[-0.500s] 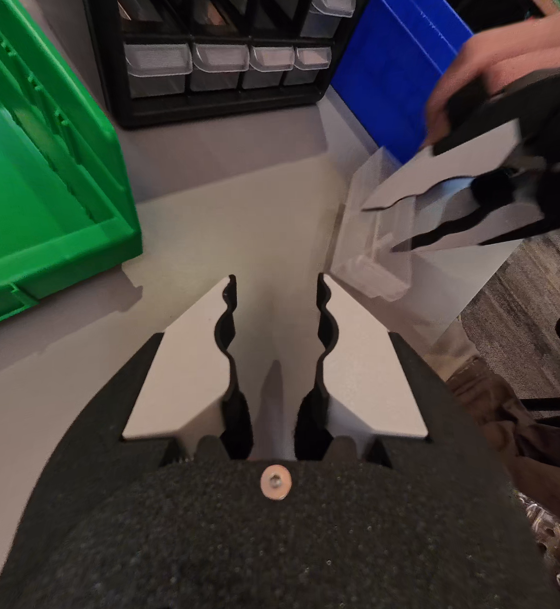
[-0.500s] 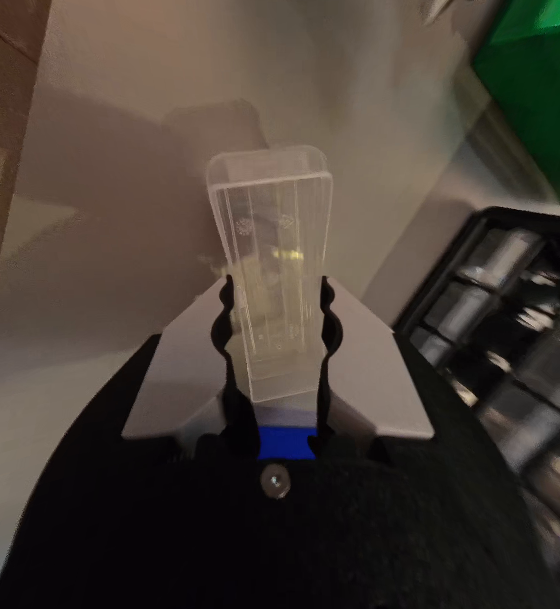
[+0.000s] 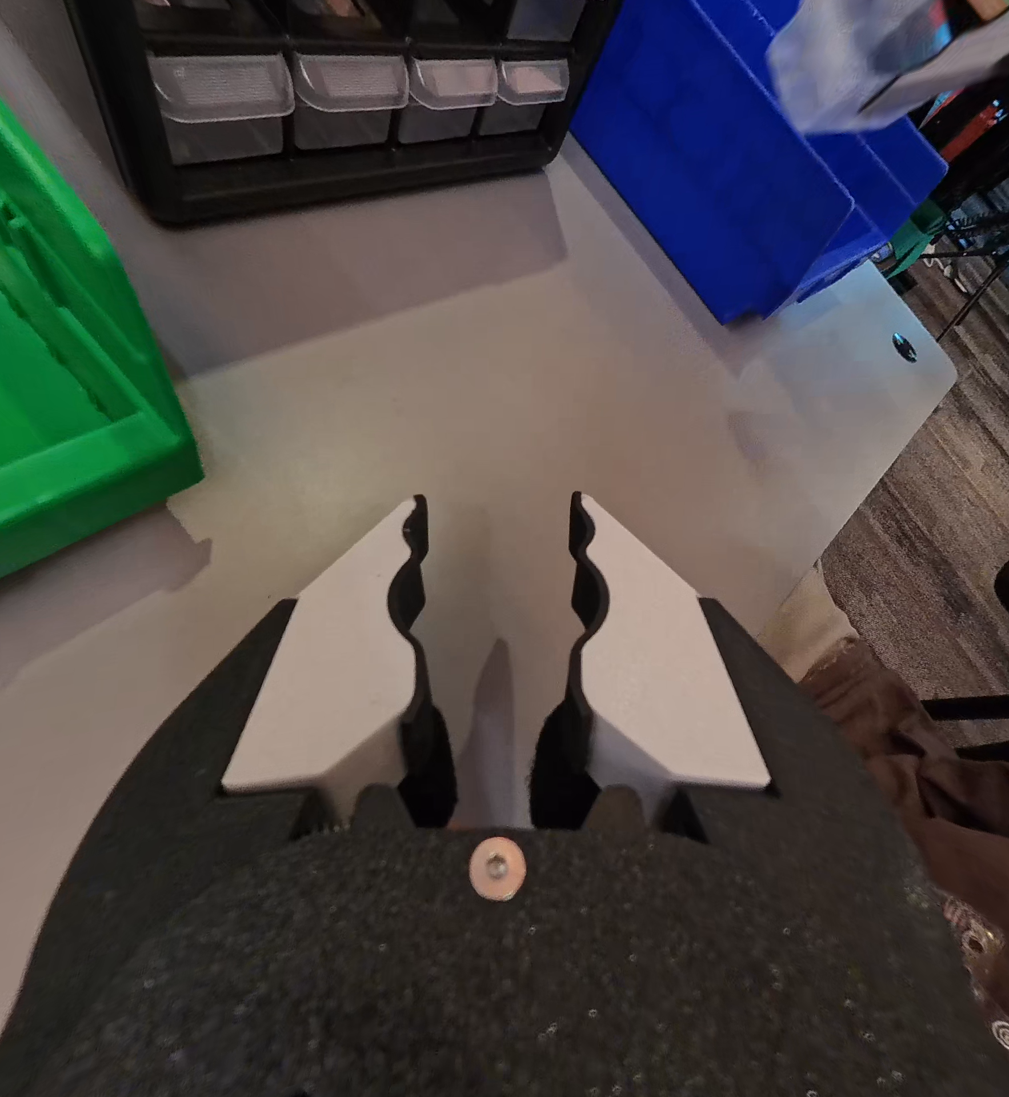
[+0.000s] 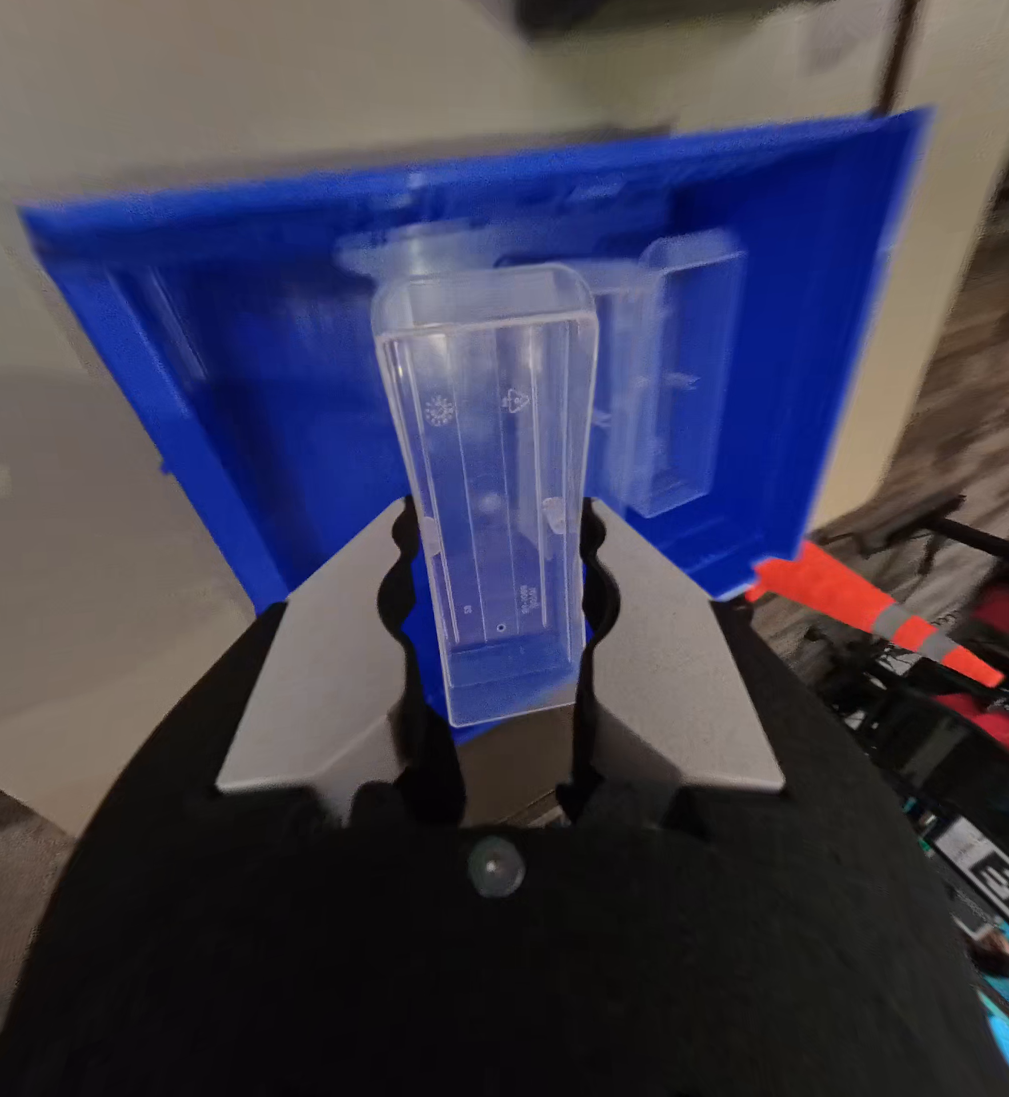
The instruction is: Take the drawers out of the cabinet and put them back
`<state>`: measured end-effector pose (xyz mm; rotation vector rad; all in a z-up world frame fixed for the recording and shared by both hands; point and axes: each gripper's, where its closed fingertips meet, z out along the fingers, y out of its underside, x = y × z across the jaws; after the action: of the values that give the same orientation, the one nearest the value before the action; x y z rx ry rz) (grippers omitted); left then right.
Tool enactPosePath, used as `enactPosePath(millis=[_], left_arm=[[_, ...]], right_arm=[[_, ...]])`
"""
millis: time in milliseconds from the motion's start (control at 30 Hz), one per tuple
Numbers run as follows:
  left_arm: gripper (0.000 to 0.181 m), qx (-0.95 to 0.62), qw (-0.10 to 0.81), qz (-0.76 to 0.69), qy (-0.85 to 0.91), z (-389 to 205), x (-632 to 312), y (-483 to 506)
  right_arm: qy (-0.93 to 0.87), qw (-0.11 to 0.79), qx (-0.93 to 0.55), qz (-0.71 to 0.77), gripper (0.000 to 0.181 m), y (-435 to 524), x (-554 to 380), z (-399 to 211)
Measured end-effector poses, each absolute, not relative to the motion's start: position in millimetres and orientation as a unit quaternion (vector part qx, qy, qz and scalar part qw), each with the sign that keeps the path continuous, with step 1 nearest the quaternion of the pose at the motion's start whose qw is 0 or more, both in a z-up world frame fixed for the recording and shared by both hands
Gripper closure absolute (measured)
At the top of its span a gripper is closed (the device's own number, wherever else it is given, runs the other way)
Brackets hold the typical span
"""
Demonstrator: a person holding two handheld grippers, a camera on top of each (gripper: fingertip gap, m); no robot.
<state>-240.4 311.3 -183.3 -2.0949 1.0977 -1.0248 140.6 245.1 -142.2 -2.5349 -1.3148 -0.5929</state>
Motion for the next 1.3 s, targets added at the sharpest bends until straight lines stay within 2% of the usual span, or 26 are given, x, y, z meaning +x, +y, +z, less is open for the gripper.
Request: enactPosePath(millis=[67, 200, 433, 533, 667, 733, 833, 900, 967, 1100, 1133, 1167, 1300], left_arm=[[0.135, -0.781, 0.277, -0.377, 0.414, -184.8, -239.7, 310.2], [0.135, -0.781, 0.284, -0.374, 0.412, -182.9, -241.8, 311.3], [0.136, -0.787, 0.283, -0.379, 0.397, -183.1, -248.8, 318.8], [0.135, -0.785, 0.285, -0.381, 0.397, -182.1, -250.0, 318.8], [0.137, -0.776, 0.292, -0.385, 0.406, -178.0, -247.1, 315.5], [0.153, -0.749, 0.330, -0.409, 0.403, -155.8, -242.7, 316.6], [0.160, -0.654, 0.428, -0.464, 0.417, -88.4, -225.2, 326.1], [0.160, -0.609, 0.465, -0.437, 0.471, -47.4, -208.3, 340.5], [0.160, -0.581, 0.492, -0.391, 0.517, -3.2, -185.7, 363.2], [0.161, -0.556, 0.515, -0.340, 0.556, 76.2, -123.8, 413.5], [0.170, -0.545, 0.492, -0.324, 0.597, 79.3, -104.1, 421.1], [0.181, -0.540, 0.465, -0.298, 0.635, 74.7, -85.7, 431.9], [0.181, -0.563, 0.342, -0.190, 0.728, 26.0, -33.8, 483.4]], right_arm=[[-0.455, 0.077, -0.866, -0.190, 0.126, 244.6, 149.0, -176.5], [-0.465, 0.063, -0.862, -0.194, 0.125, 263.1, 160.9, -212.4], [-0.483, 0.063, -0.849, -0.205, 0.121, 278.3, 171.4, -220.1], [-0.455, 0.080, -0.866, -0.191, 0.112, 276.9, 168.3, -219.2], [-0.393, 0.199, -0.881, -0.176, 0.108, 285.3, 150.7, -189.9], [-0.343, 0.279, -0.875, -0.196, 0.110, 288.4, 143.6, -158.0], [-0.241, 0.478, -0.824, -0.187, 0.119, 300.9, 112.1, -80.6], [-0.157, 0.638, -0.743, -0.125, 0.127, 309.3, 82.9, -16.4], [-0.137, 0.732, -0.662, -0.086, 0.134, 311.3, 52.2, 22.2], [-0.047, 0.779, -0.594, -0.195, 0.137, 318.5, 18.7, 39.5], [-0.015, 0.785, -0.582, -0.211, 0.138, 318.4, 10.5, 35.8], [0.008, 0.789, -0.572, -0.223, 0.139, 318.6, 0.7, 27.7], [0.047, 0.760, -0.581, -0.286, 0.149, 331.5, -41.7, -27.5]])
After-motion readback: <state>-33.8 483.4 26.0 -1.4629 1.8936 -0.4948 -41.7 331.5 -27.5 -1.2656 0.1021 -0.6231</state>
